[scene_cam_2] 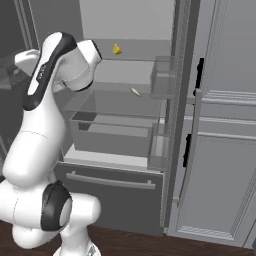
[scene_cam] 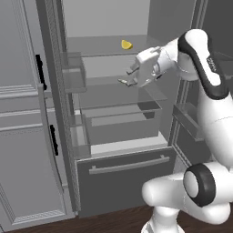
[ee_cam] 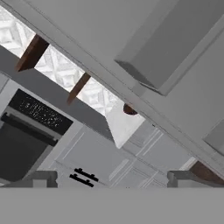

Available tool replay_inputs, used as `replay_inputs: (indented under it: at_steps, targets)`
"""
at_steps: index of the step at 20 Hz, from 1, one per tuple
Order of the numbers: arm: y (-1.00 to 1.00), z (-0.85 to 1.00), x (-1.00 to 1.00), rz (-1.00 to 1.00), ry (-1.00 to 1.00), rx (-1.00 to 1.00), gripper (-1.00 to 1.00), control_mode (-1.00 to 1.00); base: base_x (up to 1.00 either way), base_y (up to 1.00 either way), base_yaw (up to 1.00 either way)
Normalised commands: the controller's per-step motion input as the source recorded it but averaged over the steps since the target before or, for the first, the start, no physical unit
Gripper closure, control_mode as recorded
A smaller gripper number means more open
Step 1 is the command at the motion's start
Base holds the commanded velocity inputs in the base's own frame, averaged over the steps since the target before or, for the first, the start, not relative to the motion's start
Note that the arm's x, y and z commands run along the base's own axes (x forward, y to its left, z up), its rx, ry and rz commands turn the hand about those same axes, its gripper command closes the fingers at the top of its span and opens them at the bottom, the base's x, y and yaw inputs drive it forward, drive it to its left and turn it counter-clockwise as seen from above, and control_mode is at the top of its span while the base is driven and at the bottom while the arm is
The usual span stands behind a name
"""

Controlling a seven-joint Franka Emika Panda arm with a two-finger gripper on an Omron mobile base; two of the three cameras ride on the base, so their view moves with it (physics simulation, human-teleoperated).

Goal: Grab a lemon wedge from the fridge and one ice cube from the ice bowl, and put them in the glass of lemonade.

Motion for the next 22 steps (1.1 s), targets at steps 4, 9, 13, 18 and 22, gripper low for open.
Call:
replay_inputs:
  at_steps: [4,9,13,18,22]
  targets:
    - [-0.72,0.17,-0.37,-0.05,-0.04,-0.32,-1.00,-1.00,0.00,0.00,0.00]
    - [-0.71,0.16,-0.22,-0.15,-0.06,-0.40,-1.00,-1.00,0.00,0.00,0.00]
    - [-0.08,-0.28,-0.44,-0.37,-0.12,-0.56,-1.00,-1.00,0.00,0.00,0.00]
    - [-0.01,-0.25,-0.92,-0.37,-0.31,-0.37,-1.00,-1.00,0.00,0.00,0.00]
    - [-0.41,-0.12,-1.00,-0.26,-0.22,-0.02,-1.00,-1.00,0.00,0.00,0.00]
